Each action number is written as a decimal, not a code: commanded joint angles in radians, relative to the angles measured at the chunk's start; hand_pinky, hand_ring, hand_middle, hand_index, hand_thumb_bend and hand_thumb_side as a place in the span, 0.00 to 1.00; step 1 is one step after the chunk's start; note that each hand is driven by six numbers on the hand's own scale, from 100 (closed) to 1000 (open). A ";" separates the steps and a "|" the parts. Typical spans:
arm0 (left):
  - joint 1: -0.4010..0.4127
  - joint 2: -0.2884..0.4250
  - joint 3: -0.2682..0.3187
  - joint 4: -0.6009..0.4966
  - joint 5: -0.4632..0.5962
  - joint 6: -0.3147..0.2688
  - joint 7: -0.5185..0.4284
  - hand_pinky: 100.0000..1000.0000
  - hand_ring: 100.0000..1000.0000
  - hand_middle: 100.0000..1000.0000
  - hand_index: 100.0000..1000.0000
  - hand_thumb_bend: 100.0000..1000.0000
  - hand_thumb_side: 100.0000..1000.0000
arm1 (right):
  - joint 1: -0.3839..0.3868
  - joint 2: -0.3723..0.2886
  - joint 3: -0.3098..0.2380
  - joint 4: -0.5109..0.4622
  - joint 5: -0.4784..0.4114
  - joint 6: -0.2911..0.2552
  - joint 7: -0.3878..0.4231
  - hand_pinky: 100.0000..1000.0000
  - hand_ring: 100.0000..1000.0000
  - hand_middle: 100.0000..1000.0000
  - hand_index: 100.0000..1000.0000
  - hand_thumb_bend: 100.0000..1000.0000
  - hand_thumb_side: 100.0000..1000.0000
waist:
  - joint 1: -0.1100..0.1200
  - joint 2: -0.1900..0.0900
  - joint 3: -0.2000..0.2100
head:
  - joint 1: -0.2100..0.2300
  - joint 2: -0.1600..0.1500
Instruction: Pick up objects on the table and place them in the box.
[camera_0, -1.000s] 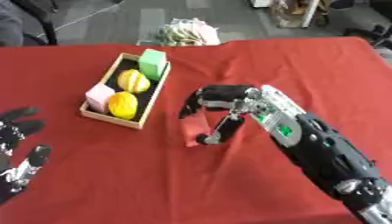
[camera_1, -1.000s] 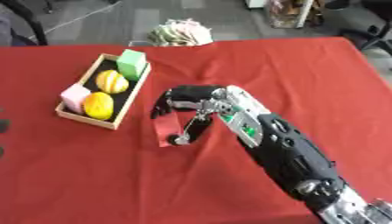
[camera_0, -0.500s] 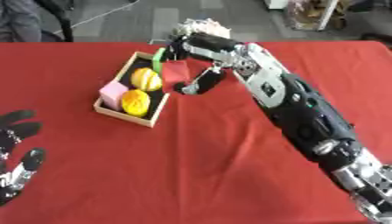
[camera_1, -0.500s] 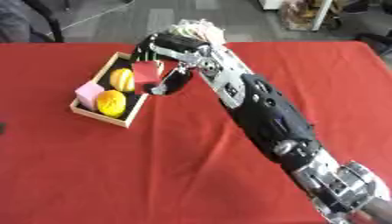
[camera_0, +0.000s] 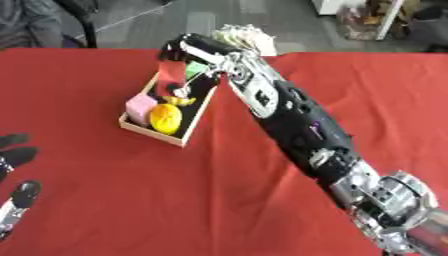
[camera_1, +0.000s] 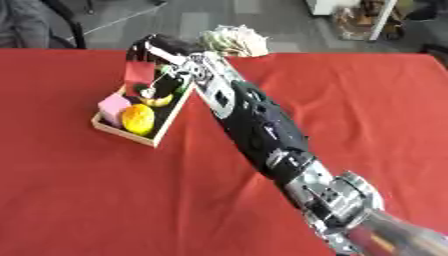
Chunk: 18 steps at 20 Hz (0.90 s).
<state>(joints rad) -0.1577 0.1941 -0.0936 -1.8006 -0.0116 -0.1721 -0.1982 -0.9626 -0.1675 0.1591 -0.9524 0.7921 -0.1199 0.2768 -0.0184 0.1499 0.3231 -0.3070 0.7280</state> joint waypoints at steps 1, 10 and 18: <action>-0.015 0.008 -0.005 -0.022 0.005 -0.001 -0.008 0.79 0.72 0.73 0.80 0.57 0.40 | -0.036 0.016 -0.054 0.054 0.048 0.022 -0.052 0.68 0.67 0.65 0.78 0.26 0.00 | 0.004 0.001 0.004 | -0.012 -0.014; -0.016 0.007 -0.004 -0.022 0.007 0.000 -0.007 0.79 0.72 0.73 0.80 0.58 0.40 | -0.029 0.021 -0.130 0.103 0.164 0.144 -0.195 0.68 0.71 0.70 0.81 0.25 0.00 | 0.007 0.003 0.010 | -0.013 -0.015; -0.015 0.006 -0.002 -0.023 0.006 0.000 -0.005 0.79 0.71 0.73 0.80 0.58 0.40 | -0.015 0.040 -0.074 0.239 0.140 0.096 -0.300 0.72 0.77 0.79 0.90 0.35 0.16 | 0.010 0.005 0.007 | -0.012 -0.017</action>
<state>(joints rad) -0.1602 0.1936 -0.0970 -1.8007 -0.0082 -0.1714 -0.2051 -0.9612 -0.1254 0.0742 -0.7291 0.9394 -0.0082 -0.0120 -0.0182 0.1538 0.3294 -0.3190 0.7241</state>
